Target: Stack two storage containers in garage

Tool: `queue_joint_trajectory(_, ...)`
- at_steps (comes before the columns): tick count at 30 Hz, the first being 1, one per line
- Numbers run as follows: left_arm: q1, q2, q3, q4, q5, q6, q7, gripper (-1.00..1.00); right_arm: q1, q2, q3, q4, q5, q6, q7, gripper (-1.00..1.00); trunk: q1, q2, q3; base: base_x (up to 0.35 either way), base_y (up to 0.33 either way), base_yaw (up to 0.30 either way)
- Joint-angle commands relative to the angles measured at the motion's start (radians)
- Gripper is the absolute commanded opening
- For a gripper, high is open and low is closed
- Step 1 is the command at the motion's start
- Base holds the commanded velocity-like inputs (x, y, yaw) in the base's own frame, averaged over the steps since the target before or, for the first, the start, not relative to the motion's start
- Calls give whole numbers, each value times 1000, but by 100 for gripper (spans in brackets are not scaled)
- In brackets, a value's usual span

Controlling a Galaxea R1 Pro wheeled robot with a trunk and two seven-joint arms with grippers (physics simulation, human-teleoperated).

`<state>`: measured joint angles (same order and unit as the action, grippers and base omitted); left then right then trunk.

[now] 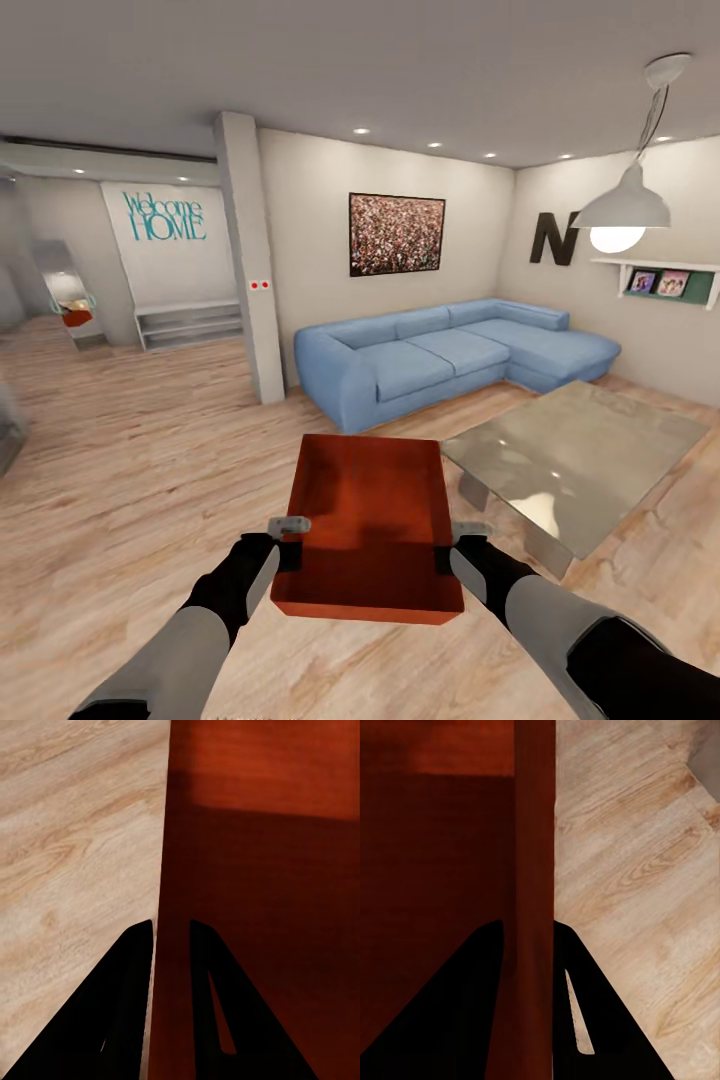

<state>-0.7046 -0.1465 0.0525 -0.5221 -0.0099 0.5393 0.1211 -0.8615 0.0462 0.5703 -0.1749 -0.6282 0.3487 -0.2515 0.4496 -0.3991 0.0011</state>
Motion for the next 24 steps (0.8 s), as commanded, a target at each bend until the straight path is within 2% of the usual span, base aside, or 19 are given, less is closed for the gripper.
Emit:
queue_joint_trajectory(1, -1, 1, 13, -13, -22, 7, 6, -100, 1, -1, 62, -3, -47, 1, -5, -100, 0, -1, -1, 0, 0, 300)
queue_joint_trajectory(24, -1, 1, 13, -13, -22, 7, 6, -100, 1, -1, 62, -3, -47, 1, -5, -100, 0, -1, -1, 0, 0, 300)
